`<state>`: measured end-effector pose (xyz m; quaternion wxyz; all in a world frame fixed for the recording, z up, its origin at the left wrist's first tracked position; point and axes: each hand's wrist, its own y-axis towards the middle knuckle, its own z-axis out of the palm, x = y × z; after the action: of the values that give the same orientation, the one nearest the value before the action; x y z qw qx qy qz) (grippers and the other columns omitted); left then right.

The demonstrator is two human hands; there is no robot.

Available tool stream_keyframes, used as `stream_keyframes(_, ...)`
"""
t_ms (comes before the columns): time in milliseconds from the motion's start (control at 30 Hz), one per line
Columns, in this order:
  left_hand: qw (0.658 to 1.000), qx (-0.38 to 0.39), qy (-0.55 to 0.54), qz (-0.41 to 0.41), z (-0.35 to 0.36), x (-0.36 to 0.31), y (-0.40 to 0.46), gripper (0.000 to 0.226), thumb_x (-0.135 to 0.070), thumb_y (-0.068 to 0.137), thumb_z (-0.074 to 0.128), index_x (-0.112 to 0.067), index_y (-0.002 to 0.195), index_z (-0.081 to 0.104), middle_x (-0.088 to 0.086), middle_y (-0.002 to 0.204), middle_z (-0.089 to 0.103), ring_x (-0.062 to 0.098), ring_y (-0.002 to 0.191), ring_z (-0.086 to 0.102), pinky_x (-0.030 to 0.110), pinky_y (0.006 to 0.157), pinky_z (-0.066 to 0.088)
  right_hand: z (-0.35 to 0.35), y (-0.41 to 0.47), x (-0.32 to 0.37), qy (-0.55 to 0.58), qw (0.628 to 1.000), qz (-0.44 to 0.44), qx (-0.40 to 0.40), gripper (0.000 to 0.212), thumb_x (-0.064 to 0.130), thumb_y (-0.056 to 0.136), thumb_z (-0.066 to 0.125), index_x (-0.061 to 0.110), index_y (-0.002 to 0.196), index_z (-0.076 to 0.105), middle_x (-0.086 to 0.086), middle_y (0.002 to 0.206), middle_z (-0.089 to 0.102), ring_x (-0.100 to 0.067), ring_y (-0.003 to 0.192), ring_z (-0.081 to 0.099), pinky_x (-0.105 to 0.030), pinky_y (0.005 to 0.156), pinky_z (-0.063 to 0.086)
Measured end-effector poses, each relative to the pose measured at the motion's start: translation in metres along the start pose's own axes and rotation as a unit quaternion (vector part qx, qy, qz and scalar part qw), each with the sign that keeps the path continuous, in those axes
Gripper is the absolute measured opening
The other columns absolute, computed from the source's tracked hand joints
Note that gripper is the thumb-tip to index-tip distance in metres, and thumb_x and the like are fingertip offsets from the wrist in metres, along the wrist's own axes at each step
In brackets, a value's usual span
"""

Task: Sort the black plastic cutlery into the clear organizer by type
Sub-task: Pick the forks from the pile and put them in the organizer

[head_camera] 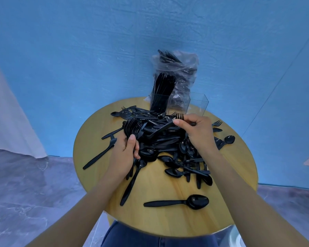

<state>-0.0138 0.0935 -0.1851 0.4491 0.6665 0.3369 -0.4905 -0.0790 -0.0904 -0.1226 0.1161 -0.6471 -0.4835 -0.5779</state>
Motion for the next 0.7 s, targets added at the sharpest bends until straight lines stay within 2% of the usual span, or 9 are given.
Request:
stream_keyframes(167, 1.000, 0.006, -0.007, 0.007, 0.005, -0.012, 0.009, 0.021, -0.022, 0.102, 0.031, -0.008, 0.094, 0.043, 0.000, 0.070, 0.046, 0.009, 0.055, 0.044, 0.026, 0.060, 0.047, -0.008, 0.002, 0.005, 0.008, 1.000, -0.012, -0.010, 0.024, 0.017, 0.079, 0.074, 0.029, 0.061, 0.064, 0.019, 0.048, 0.051, 0.001, 0.050, 0.040, -0.011, 0.055, 0.035)
stream_keyframes(267, 1.000, 0.001, -0.008, 0.011, 0.007, -0.016, 0.013, 0.023, -0.022, 0.102, 0.032, -0.003, 0.099, 0.044, 0.000, 0.069, 0.046, 0.006, 0.053, 0.044, 0.020, 0.058, 0.047, -0.008, 0.001, 0.007, 0.001, 1.000, -0.021, -0.008, 0.027, 0.015, 0.080, 0.073, 0.025, 0.058, 0.060, 0.015, 0.049, 0.048, 0.001, 0.050, 0.039, -0.010, 0.054, 0.035)
stream_keyframes(367, 1.000, -0.001, -0.009, 0.010, 0.008, -0.019, 0.014, 0.023, -0.022, 0.103, 0.032, -0.003, 0.098, 0.044, 0.000, 0.068, 0.047, 0.006, 0.052, 0.045, 0.022, 0.059, 0.046, -0.010, 0.000, 0.011, 0.020, 0.999, -0.030, -0.019, 0.026, 0.013, 0.080, 0.073, 0.028, 0.062, 0.061, 0.016, 0.052, 0.051, 0.003, 0.052, 0.043, -0.006, 0.056, 0.036)
stream_keyframes(467, 1.000, 0.005, -0.023, 0.012, 0.009, -0.022, 0.015, 0.021, -0.022, 0.102, 0.032, -0.005, 0.100, 0.044, 0.000, 0.070, 0.046, 0.007, 0.053, 0.043, 0.024, 0.059, 0.046, -0.009, -0.002, 0.014, 0.020, 0.997, -0.037, 0.060, 0.010, 0.013, 0.076, 0.075, 0.013, 0.068, 0.069, 0.011, 0.059, 0.058, -0.001, 0.056, 0.046, -0.013, 0.059, 0.038)
stream_keyframes(533, 0.999, 0.011, -0.031, 0.013, 0.010, -0.023, 0.015, 0.019, -0.021, 0.102, 0.032, -0.006, 0.102, 0.044, 0.000, 0.071, 0.046, 0.006, 0.053, 0.042, 0.023, 0.058, 0.047, -0.008, -0.005, 0.014, 0.007, 0.992, -0.042, 0.118, 0.006, 0.011, 0.076, 0.075, 0.005, 0.077, 0.073, -0.006, 0.070, 0.065, -0.005, 0.063, 0.054, -0.015, 0.062, 0.042)
stream_keyframes(600, 0.999, 0.016, -0.034, 0.018, 0.011, -0.025, 0.014, 0.019, -0.020, 0.102, 0.032, -0.005, 0.100, 0.044, 0.000, 0.070, 0.046, 0.005, 0.052, 0.043, 0.020, 0.056, 0.047, -0.009, -0.008, 0.011, -0.006, 0.989, -0.038, 0.144, 0.006, 0.012, 0.077, 0.073, 0.006, 0.077, 0.073, -0.017, 0.077, 0.066, -0.012, 0.070, 0.058, -0.016, 0.065, 0.046)
stream_keyframes(700, 0.999, 0.021, -0.035, 0.024, 0.015, -0.026, 0.014, 0.019, -0.019, 0.102, 0.032, -0.004, 0.099, 0.043, 0.000, 0.069, 0.046, 0.007, 0.052, 0.043, 0.019, 0.056, 0.048, -0.015, -0.009, 0.010, -0.009, 0.986, -0.025, 0.164, 0.005, 0.013, 0.078, 0.073, 0.016, 0.075, 0.072, -0.016, 0.084, 0.067, -0.022, 0.076, 0.060, -0.022, 0.072, 0.048)
